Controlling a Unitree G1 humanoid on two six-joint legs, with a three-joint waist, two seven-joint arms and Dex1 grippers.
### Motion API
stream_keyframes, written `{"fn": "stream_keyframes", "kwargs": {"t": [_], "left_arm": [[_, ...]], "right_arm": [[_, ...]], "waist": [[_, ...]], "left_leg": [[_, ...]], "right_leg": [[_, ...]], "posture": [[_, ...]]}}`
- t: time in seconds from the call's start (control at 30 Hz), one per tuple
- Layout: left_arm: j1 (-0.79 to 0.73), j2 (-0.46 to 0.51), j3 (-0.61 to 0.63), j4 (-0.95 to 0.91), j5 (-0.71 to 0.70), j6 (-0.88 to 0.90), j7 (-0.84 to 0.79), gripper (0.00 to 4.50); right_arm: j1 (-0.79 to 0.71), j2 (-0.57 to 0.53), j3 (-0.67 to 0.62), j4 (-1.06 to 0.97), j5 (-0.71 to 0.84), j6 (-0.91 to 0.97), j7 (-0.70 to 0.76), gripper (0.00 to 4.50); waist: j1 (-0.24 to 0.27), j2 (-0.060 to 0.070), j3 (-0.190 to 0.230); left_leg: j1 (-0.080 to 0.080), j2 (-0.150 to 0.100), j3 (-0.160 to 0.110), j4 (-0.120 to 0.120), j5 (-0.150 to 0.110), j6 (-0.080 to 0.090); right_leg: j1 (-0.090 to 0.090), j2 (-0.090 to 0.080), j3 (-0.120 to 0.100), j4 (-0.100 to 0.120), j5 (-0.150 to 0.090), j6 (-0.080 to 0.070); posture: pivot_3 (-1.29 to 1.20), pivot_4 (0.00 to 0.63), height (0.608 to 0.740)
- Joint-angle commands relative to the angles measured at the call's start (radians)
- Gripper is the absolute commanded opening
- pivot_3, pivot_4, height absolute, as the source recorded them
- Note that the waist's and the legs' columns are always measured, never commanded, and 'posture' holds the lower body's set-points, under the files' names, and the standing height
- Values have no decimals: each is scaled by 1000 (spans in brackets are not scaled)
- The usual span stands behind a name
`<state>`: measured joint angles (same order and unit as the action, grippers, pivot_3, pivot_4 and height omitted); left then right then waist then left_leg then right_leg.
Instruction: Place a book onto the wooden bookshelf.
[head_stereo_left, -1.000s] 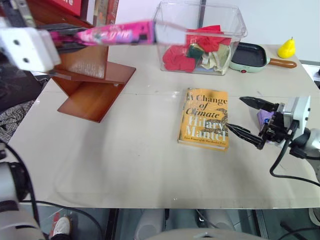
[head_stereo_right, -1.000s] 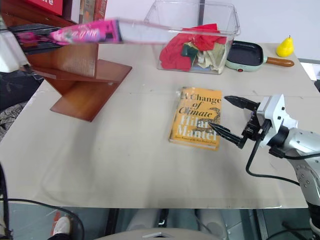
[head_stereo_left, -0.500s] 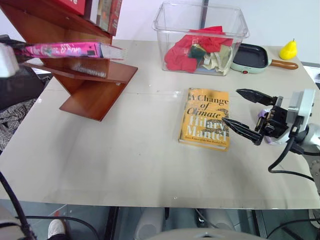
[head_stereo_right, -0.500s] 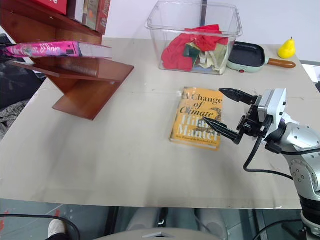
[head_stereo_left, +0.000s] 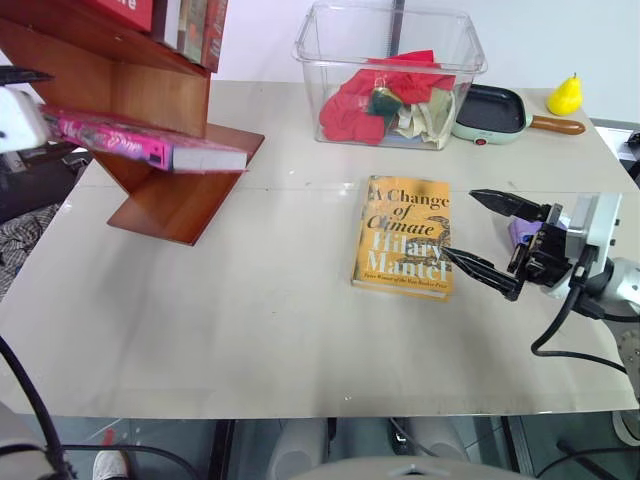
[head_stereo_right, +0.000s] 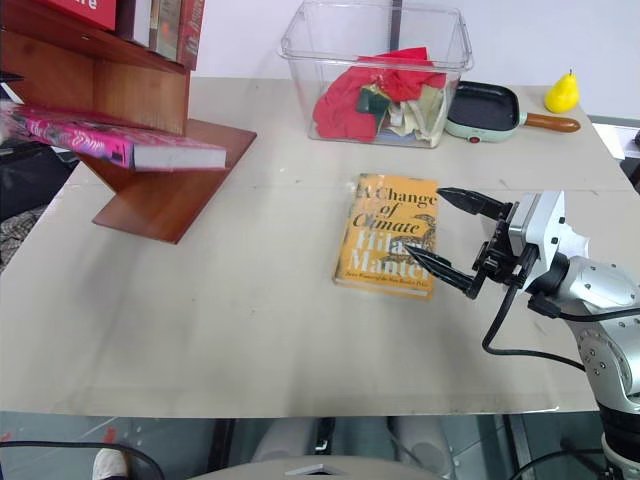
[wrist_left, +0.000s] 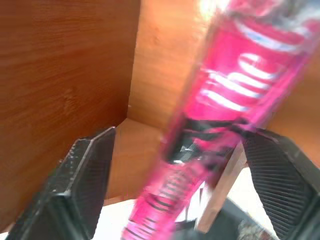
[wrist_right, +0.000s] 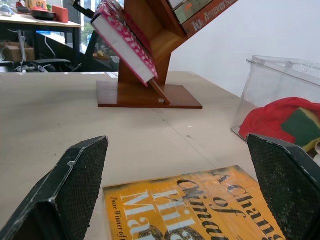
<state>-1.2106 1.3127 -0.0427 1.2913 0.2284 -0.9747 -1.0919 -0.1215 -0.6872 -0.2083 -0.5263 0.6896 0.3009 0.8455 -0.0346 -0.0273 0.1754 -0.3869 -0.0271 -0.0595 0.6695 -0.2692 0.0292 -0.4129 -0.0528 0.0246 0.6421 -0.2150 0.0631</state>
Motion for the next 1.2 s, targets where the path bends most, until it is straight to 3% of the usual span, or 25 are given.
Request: {"fn": "stream_keyframes", "kwargs": {"t": [0.03,0.1,0.27,0.37,0.43,0.47,0.5,0.63,1.0,1.2], "left_arm": [[73,-10,157,-122,-273,120,-208,3840],[183,-30,230,-253,-402,248,-259,3840],[550,-60,450,-781,-719,853,-214,3840],[751,-71,579,-927,-781,1015,-219,3191],[846,-95,633,-993,-786,1056,-204,2225],[872,-105,640,-1006,-771,1055,-185,2069],[888,-114,643,-1013,-756,1052,-166,1498],[903,-127,623,-974,-684,968,-128,67],[751,-102,579,-677,-586,789,-93,67],[830,-124,682,-780,-795,1038,-249,67]], "right_arm": [[-47,-6,6,15,-2,-12,25,4500],[-66,-9,20,34,-6,-11,46,4500],[-108,-14,31,79,-7,-9,81,4500],[-128,-10,43,105,-16,-15,98,4500],[-134,-9,43,112,-19,-16,105,4500],[-135,-9,42,114,-19,-16,107,4500],[-136,-9,40,114,-19,-15,108,4500],[-123,-13,31,102,-19,-12,110,4500],[-94,-22,19,74,-11,0,97,4500],[-102,-23,27,81,-11,4,101,4500]], "waist": [[-1,0,0],[1,0,0],[-2,1,0],[-7,1,0],[-6,2,1],[-4,3,1],[-3,3,1],[9,3,1],[21,3,1],[16,3,1]], "left_leg": [[0,0,0,0,0,0],[0,0,-1,0,0,0],[1,1,-5,1,0,0],[1,2,-5,0,0,0],[3,2,-3,-2,0,0],[3,2,-3,-2,0,0],[3,2,-3,-2,0,0],[3,2,-4,-1,0,0],[3,1,-3,-2,0,0],[3,1,-2,-2,0,0]], "right_leg": [[0,0,0,0,0,0],[0,0,-2,0,0,0],[0,-1,0,2,0,0],[0,-1,1,1,0,0],[0,-1,3,1,0,0],[0,-1,2,1,0,-1],[0,0,2,1,0,-1],[1,0,1,1,0,-1],[0,-1,2,0,0,-1],[0,-1,3,0,0,-1]], "posture": [[0,150,740],[0,150,740],[0,150,740],[0,150,740],[0,150,740],[0,150,740],[0,150,740],[0,150,740],[0,150,740],[0,150,740]]}}
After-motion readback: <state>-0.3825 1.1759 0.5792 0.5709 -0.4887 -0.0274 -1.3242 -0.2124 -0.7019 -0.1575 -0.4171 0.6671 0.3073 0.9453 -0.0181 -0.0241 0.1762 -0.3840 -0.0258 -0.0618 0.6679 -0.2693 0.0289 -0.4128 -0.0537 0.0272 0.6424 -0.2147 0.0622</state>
